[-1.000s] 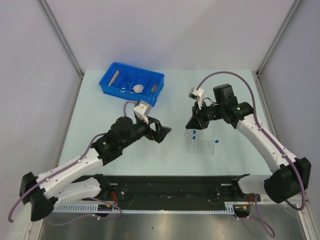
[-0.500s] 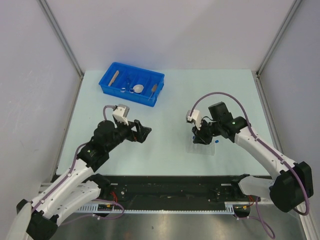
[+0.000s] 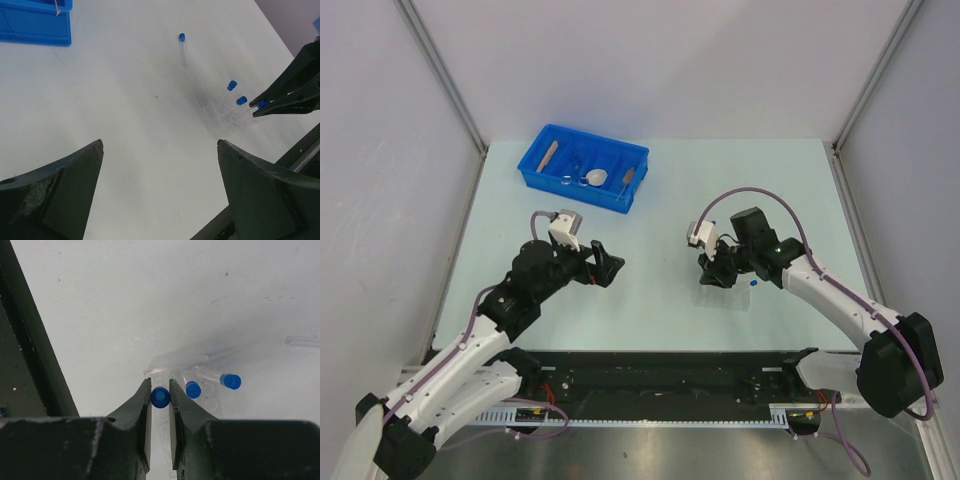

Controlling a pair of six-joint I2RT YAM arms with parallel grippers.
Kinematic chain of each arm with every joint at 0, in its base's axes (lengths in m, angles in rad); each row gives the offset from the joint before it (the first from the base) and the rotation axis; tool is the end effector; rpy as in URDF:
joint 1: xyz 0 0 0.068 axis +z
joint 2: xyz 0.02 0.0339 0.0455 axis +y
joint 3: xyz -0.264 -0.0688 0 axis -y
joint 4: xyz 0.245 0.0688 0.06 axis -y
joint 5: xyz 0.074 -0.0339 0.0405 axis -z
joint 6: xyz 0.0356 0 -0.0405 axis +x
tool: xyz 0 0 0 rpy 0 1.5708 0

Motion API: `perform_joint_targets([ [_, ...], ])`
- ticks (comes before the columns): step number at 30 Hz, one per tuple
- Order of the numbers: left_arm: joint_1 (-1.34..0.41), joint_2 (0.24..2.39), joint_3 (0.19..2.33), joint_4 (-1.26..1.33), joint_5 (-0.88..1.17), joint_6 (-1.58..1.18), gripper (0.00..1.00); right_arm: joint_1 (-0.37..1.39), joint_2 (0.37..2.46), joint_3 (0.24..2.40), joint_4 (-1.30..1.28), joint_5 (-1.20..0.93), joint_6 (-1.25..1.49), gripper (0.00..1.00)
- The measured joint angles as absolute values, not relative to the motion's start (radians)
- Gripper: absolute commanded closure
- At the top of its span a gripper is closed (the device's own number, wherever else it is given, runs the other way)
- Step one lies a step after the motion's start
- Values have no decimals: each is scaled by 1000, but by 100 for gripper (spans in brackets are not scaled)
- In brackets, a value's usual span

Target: Organize the chemistry lab equipment

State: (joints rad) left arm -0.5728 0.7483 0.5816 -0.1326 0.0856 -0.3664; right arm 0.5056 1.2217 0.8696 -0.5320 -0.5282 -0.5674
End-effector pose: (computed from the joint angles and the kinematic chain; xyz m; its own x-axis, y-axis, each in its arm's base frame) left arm 0.1519 -0.1016 0.2794 -0.4494 -0.1349 -0.8831 0.4795 0.7976 -0.3659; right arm 0.2072 0.1352 0.2524 -0.1955 -0.6388 -0.7441 -0.9521 0.3054 -0.0121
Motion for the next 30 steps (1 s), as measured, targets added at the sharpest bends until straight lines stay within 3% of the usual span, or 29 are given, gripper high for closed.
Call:
perform_joint_targets([
  [18,-570,754,566,-127,87,-377,0,516,1258,807,-431,-491,-562,89],
  [30,-568,750,550,-122,89,-384,0,518,1253,766,-443,-482,-588,77],
])
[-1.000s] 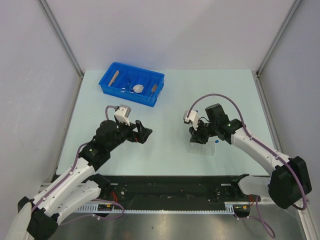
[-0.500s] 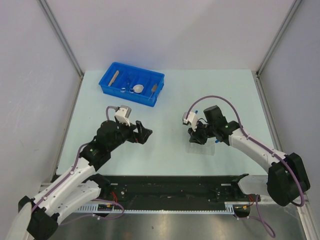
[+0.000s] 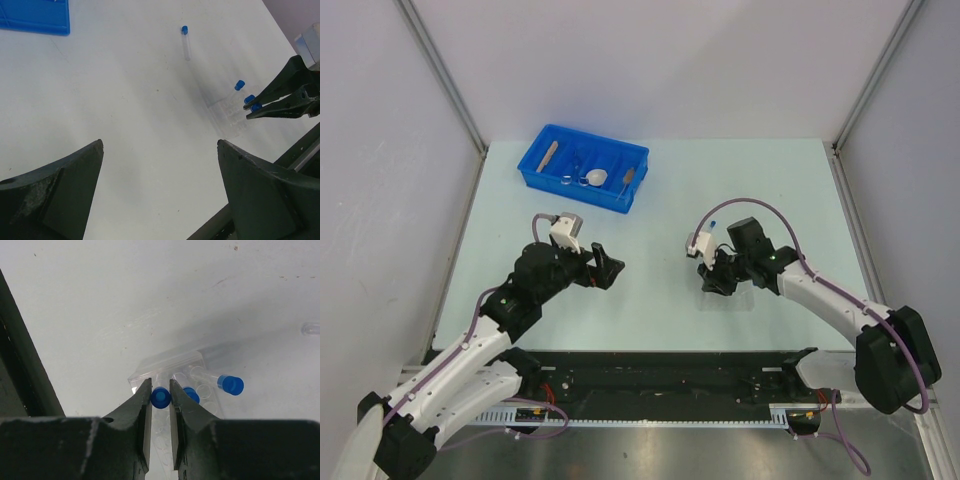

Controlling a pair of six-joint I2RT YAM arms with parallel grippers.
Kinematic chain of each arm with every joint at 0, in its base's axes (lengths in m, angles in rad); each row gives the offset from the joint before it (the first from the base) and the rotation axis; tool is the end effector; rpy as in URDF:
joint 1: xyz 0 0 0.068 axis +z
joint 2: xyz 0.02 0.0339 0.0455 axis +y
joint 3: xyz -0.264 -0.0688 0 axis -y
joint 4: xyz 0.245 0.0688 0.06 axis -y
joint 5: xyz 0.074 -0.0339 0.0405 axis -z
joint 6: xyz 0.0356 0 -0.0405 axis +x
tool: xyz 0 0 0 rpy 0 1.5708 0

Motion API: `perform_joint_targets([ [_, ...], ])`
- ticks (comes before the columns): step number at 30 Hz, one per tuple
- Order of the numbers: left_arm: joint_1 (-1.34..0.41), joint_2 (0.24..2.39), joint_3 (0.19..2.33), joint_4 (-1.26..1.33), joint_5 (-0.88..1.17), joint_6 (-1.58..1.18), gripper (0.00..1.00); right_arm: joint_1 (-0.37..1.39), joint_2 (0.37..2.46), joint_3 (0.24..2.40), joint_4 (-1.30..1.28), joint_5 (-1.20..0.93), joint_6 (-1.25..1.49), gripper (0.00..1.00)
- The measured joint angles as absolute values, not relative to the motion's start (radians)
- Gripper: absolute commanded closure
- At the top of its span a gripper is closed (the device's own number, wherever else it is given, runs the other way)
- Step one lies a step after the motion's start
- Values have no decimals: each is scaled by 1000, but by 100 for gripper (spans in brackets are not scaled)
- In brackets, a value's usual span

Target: Organize the chemistry lab equipment

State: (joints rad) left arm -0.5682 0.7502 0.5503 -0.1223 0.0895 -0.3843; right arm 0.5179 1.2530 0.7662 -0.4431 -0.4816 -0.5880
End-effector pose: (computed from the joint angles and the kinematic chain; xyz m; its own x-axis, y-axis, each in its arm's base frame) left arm 0.1523 -0.1010 0.2690 -0.4752 -0.1397 -0.8687 0.4631 0.7999 -0.3819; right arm 0.2049 0.1357 0.2181 -0.2026 -0.6813 -0.7034 -0.9516 0.3065 -0.0227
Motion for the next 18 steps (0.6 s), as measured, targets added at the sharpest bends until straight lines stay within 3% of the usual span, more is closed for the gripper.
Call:
perform_joint_targets([
  [8,-567,750,550,-122,91,-384,0,516,1209,766,-497,-487,-607,64],
  [18,-564,751,550,-122,93,-384,0,437,1142,851,-666,-558,-603,57],
])
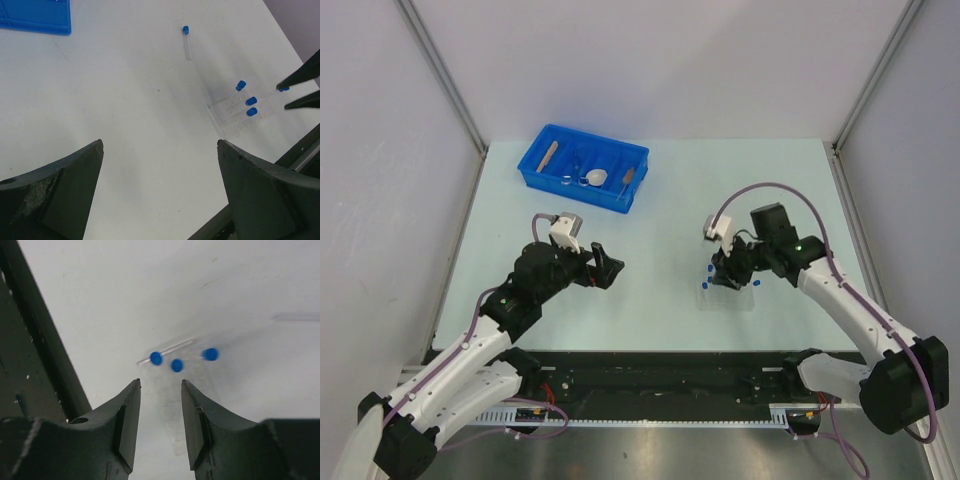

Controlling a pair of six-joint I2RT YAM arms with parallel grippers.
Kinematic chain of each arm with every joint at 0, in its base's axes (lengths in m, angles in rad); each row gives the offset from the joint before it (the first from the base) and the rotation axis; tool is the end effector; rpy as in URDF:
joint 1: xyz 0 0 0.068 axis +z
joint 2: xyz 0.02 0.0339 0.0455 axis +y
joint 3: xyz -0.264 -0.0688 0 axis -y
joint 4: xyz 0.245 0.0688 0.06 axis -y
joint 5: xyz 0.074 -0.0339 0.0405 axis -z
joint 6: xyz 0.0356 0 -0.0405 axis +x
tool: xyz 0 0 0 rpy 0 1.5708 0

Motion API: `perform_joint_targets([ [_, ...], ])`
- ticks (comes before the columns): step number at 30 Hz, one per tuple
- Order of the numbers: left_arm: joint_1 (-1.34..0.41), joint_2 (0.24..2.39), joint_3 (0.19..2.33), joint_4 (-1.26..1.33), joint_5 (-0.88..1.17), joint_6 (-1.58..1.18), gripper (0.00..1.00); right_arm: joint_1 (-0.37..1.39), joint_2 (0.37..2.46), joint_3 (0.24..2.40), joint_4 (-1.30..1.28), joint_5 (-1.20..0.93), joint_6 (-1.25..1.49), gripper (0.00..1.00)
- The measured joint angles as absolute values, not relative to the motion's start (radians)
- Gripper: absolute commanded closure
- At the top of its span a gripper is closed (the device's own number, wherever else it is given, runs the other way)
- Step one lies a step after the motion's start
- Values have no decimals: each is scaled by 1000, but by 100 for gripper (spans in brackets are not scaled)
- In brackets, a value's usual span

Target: Organize the chemistry lab equipment

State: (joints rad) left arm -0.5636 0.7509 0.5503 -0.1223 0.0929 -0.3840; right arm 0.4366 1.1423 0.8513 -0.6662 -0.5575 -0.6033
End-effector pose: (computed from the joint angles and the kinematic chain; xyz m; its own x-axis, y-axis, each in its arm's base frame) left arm 0.1528 -0.1005 0.2689 -0.4758 -0.1405 -0.8682 0.4616 0.8003 -0.3826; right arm 0.1934 0.1110 0.2556 -0.2499 -0.6479 -0.7196 -0.9432 0.3310 0.0295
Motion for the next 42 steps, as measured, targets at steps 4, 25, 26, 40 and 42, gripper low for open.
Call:
perform_joint_targets([
  [4,-561,752,550,-123,93,-384,0,344,1157,983,-654,-597,-535,53],
  [25,-490,722,548,-142,114,-418,0,245,1821,1328,-488,-290,119,48],
  [26,-489,723,547,-142,116,-418,0,255,1837,1336,-485,-267,128,48],
  [40,-465,753,538,-144,150,-414,0,326,1990,1385,-480,-41,164,50],
  [42,-464,755,533,-138,163,-419,0,329,1994,1386,-481,-31,163,51],
])
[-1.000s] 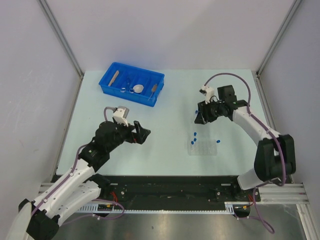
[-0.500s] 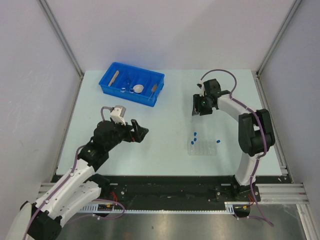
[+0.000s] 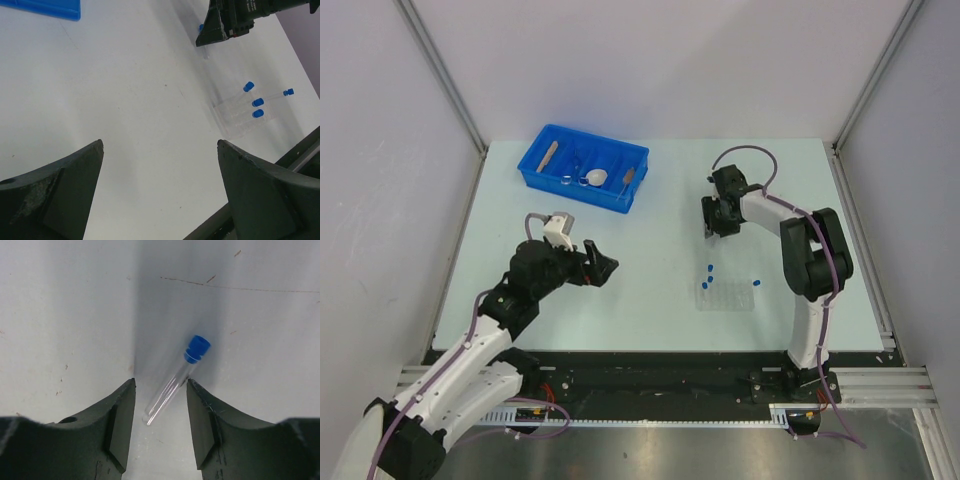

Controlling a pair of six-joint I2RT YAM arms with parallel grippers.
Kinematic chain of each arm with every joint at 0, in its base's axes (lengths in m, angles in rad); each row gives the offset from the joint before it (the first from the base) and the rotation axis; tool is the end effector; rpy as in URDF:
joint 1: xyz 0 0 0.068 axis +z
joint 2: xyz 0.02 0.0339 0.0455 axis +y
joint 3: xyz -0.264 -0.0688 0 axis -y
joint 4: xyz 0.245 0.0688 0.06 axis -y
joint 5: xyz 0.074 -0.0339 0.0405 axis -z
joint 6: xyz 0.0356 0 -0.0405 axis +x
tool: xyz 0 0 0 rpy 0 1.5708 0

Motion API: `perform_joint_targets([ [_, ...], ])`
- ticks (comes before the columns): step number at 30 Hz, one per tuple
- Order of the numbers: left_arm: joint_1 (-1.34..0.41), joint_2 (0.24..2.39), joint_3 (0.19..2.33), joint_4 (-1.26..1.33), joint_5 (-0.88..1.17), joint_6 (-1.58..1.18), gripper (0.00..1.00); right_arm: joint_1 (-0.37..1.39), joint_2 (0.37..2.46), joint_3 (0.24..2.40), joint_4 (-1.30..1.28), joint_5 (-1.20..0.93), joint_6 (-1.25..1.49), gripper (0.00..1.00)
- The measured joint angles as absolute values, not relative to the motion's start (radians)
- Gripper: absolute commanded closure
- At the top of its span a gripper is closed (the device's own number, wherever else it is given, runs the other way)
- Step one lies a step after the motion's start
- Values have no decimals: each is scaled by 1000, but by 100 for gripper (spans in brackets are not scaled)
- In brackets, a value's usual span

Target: Organize the chemistry lab equipment

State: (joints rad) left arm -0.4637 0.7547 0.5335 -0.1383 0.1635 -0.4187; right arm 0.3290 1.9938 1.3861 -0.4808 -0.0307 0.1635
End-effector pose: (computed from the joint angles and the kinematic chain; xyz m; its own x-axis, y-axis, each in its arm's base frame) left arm 0.1602 -0.0866 0.2608 -0.5223 -0.1873 -0.8319 0.3998 0.8080 -0.4329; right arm 0.3920 0.1350 0.1665 -0.8820 -0.1292 -0.4532 -0.1955 0.9754 0.1023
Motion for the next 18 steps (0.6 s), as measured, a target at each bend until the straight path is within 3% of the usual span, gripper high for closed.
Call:
perform_joint_targets([
  [10,-462,773,481,-50,257,-486,0,329,2005,1399,-485,-1,146,73],
  [18,-462,875,388,215,416,-661,0,291,2004,1399,-487,-122,131,84],
])
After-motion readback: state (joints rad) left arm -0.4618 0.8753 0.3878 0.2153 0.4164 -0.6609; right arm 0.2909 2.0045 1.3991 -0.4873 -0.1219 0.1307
